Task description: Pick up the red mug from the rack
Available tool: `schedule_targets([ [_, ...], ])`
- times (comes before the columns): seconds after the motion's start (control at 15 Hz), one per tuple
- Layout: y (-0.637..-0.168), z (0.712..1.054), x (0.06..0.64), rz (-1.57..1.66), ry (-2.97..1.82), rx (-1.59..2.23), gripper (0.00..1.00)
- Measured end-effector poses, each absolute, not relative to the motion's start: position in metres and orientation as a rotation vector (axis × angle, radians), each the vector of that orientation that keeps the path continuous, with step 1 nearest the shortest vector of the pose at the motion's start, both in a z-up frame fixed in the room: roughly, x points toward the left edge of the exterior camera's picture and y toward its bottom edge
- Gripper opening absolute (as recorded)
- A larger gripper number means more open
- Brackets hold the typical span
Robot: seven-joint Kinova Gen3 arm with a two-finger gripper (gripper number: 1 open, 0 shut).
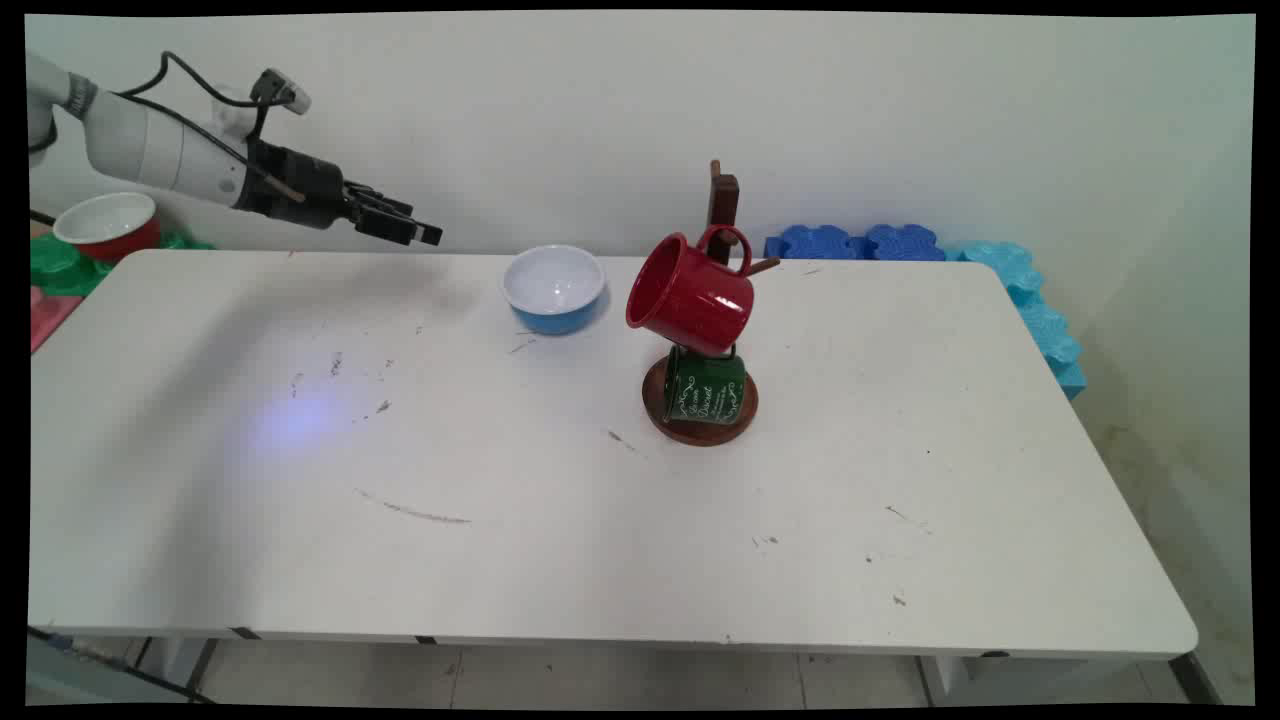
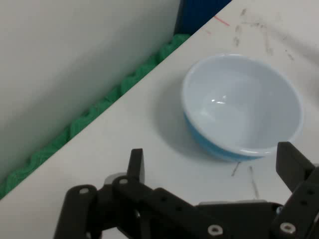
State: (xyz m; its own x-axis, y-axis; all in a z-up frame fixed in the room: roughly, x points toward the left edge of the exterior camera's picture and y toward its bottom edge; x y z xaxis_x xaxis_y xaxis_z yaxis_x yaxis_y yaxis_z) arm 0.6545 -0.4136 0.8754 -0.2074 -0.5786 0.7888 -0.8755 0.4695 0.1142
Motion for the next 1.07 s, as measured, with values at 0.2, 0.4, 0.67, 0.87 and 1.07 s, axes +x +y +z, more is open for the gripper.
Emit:
schedule_targets([
  [0.2, -0.412, 0.879, 0.646, 0.448, -1.899, 1.203, 1.00],
  [0.4, -0.410, 0.883, 0.637, 0.437, -1.893, 1.195, 1.00],
  [0.67, -0.404, 0.890, 0.620, 0.420, -1.887, 1.172, 1.00],
  [0.87, -0.400, 0.895, 0.608, 0.411, -1.889, 1.149, 1.00],
  [1.07, -0.396, 0.900, 0.594, 0.402, -1.893, 1.123, 1.00],
])
